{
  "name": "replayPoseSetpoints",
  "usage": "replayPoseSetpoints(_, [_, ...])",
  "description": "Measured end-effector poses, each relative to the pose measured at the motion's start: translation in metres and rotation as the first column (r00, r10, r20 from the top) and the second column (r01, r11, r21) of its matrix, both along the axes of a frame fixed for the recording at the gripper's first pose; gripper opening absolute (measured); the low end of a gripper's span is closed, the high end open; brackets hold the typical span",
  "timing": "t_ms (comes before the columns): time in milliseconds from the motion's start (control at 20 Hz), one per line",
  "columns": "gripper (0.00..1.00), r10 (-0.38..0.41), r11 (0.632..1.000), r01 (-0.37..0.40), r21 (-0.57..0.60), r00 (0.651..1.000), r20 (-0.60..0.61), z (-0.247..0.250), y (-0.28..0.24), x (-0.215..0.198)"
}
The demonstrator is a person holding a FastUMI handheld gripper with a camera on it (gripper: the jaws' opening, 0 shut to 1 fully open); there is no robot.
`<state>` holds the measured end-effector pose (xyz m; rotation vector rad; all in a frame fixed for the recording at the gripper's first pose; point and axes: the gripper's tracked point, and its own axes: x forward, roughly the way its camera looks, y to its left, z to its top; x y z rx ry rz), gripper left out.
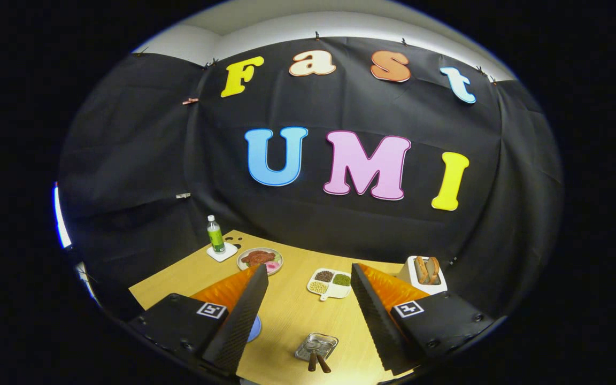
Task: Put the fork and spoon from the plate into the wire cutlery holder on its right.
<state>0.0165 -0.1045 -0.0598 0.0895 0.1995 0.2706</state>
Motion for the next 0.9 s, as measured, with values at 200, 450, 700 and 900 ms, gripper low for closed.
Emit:
replayPoseSetpoints(200, [0.97,0.038,0.999,-0.038,0.006,0.999,0.009,-0.004,-0.002,-0.003])
replayPoseSetpoints(450, [0.97,0.043,0.999,-0.043,0.021,0.999,-0.006,-0.013,-0.010,-0.001])
replayPoseSetpoints(700, [0.97,0.022,0.999,-0.022,0.026,1.000,-0.005,-0.014,-0.021,-0.003])
replayPoseSetpoints(900, [0.97,0.026,0.999,-0.026,0.022,1.000,-0.002,-0.016,-0.023,-0.007])
